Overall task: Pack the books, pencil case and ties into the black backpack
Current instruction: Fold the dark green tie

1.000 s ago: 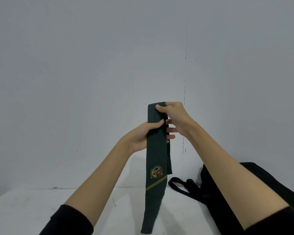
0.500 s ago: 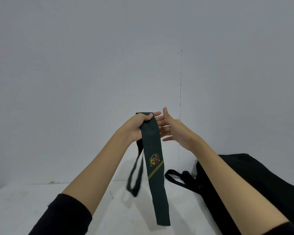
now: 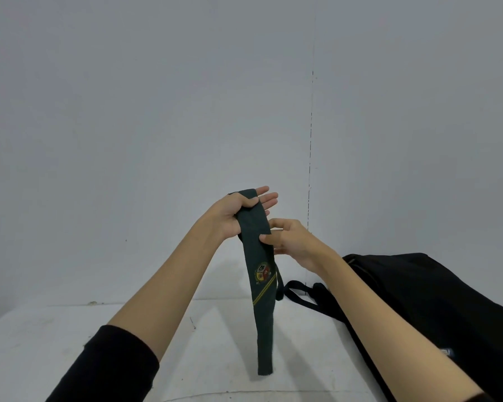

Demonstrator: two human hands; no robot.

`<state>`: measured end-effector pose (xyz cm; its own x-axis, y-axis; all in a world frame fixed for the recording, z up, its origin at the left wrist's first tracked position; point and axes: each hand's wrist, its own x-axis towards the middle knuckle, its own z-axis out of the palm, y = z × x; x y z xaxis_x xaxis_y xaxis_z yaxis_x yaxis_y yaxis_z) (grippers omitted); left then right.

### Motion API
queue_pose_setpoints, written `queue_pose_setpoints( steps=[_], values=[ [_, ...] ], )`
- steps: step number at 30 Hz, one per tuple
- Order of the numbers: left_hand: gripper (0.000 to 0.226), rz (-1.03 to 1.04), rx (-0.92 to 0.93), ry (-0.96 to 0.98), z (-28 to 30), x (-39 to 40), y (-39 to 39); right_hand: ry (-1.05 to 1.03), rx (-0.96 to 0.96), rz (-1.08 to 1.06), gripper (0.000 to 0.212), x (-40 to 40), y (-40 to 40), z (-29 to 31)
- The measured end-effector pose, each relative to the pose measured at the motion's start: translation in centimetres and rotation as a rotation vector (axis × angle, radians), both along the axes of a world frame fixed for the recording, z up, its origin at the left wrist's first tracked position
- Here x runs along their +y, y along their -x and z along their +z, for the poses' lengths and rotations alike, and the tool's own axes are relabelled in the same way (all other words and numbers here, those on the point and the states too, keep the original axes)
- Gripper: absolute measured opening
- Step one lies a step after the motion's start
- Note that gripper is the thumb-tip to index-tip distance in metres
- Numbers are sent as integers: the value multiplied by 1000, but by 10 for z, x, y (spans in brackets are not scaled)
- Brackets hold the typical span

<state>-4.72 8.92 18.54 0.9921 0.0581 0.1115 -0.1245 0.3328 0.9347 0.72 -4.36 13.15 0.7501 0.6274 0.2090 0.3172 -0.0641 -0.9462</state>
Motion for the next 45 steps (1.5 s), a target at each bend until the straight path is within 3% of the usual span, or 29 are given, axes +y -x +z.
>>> queue_pose_setpoints(
  steps=[5, 10, 17, 21, 23, 27, 30, 33, 35, 37, 39, 41, 44, 45],
  values=[
    [35, -10, -10, 33, -5, -6, 0, -88, 41, 57, 38, 1, 3, 5],
    [41, 49, -35, -88, -11, -8, -3, -76, 24, -26, 19, 2, 2, 1],
    [37, 19, -39, -132, -14, -8, 1, -85, 52, 31, 32, 0, 2, 2],
    [22, 54, -33, -472, -17, 1, 2, -121, 26, -17, 27, 0, 4, 3],
    [40, 26, -7, -604, -25, 6, 5, -149, 8, -12, 26, -3, 4, 9],
    [65, -70, 59, -670, -40, 10, 24, -118, -56, 30, 32, -10, 7, 25],
    [64, 96, -15, -777, -45, 11, 37, -98, -55, 67, 24, -12, 11, 32],
    [49, 427, -218, -616, -53, 12, 35, -113, -43, 82, 23, -12, 12, 34],
    [32, 543, -334, -507, -59, 11, 29, -129, -44, 87, 28, -13, 13, 36],
    [24, 423, -341, -453, -66, 7, 23, -146, -46, 106, 27, -15, 15, 38],
    [40, 217, -325, -430, -76, 1, 16, -163, -35, 108, 24, -14, 16, 40],
    [42, 110, -306, -456, -86, -5, 10, -179, -8, 78, 20, -13, 16, 41],
    [12, 151, -246, -516, -96, -16, 9, -204, 25, 34, 18, -13, 15, 43],
    [14, 195, -240, -525, -99, -20, 8, -212, 35, 19, 19, -13, 15, 44]
  ],
)
